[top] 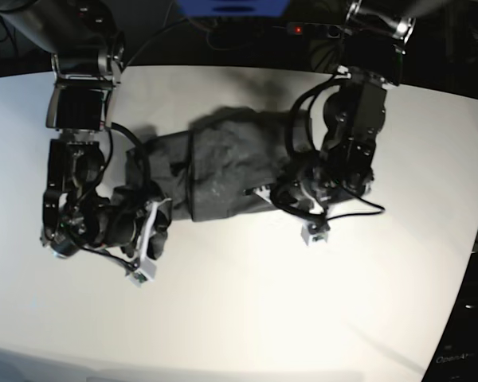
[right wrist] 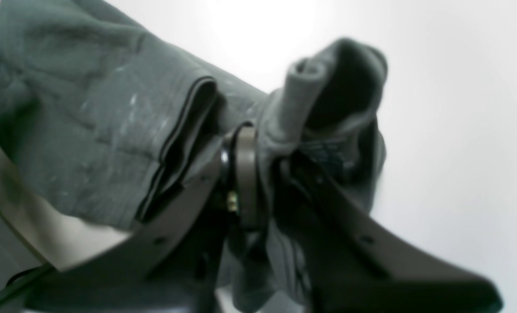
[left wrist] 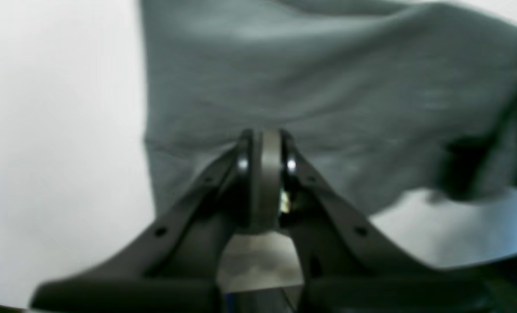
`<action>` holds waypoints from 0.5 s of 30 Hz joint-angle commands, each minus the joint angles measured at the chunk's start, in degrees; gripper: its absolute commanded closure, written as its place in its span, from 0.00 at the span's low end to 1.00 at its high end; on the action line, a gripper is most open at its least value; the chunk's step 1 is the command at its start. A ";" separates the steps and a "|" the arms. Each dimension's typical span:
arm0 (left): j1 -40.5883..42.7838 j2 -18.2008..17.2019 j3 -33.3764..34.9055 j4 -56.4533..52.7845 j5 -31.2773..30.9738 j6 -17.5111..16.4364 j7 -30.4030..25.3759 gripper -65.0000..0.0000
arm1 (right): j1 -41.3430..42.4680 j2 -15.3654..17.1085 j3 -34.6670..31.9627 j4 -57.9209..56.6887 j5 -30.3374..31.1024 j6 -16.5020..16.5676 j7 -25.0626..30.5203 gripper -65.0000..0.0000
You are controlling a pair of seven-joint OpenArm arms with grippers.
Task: Fold the T-shirt properly
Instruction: 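Grasp the strip's end with the right gripper and lift it toward the left gripper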
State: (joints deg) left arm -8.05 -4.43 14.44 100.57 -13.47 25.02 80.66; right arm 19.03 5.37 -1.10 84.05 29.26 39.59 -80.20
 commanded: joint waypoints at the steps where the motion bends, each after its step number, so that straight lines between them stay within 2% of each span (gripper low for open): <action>1: -2.10 0.60 0.11 2.24 -0.20 -0.09 -0.66 0.95 | 1.50 0.04 0.09 1.18 1.03 0.41 0.20 0.99; 9: 2.91 -7.84 0.38 3.29 -0.02 -0.09 -0.66 0.95 | 1.41 -0.05 0.09 1.27 1.03 0.41 0.20 0.99; 15: 5.99 -11.09 -1.65 3.03 0.51 -0.09 -0.66 0.95 | 0.45 -0.05 0.09 4.96 1.03 0.41 0.20 0.99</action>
State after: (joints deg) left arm -1.37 -15.29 13.02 102.59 -12.93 24.88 80.34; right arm 18.39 5.08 -1.10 87.90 29.08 39.57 -80.12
